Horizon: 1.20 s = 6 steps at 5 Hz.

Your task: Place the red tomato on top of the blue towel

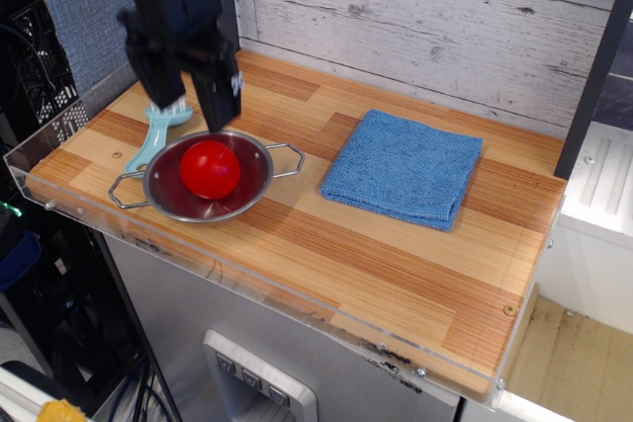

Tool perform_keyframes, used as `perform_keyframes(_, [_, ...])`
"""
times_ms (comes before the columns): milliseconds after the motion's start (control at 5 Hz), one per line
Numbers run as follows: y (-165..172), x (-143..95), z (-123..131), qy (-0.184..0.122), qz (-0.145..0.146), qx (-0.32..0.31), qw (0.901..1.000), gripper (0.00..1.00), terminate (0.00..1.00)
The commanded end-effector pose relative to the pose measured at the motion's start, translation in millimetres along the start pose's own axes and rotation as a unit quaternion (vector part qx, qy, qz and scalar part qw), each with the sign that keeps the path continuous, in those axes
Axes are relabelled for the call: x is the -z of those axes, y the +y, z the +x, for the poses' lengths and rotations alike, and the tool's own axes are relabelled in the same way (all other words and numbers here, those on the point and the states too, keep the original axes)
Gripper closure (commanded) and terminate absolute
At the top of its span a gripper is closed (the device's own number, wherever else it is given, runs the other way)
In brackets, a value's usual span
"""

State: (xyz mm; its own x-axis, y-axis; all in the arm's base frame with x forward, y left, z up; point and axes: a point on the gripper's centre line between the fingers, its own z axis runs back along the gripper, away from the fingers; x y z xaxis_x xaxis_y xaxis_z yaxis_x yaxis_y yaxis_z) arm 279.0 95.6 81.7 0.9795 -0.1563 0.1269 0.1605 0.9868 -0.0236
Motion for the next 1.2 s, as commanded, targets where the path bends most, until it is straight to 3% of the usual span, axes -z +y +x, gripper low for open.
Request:
perform_keyframes(0, [8, 6, 9, -0.008, 0.026, -0.004, 0.9996, 0.00, 0.00])
perform_keyframes(400, [4, 32, 13, 0.029, 0.029, 0.006, 0.9991, 0.00, 0.00])
perform_keyframes(1000, [1, 46, 9, 0.049, 0.039, 0.011, 0.9980, 0.00, 0.00])
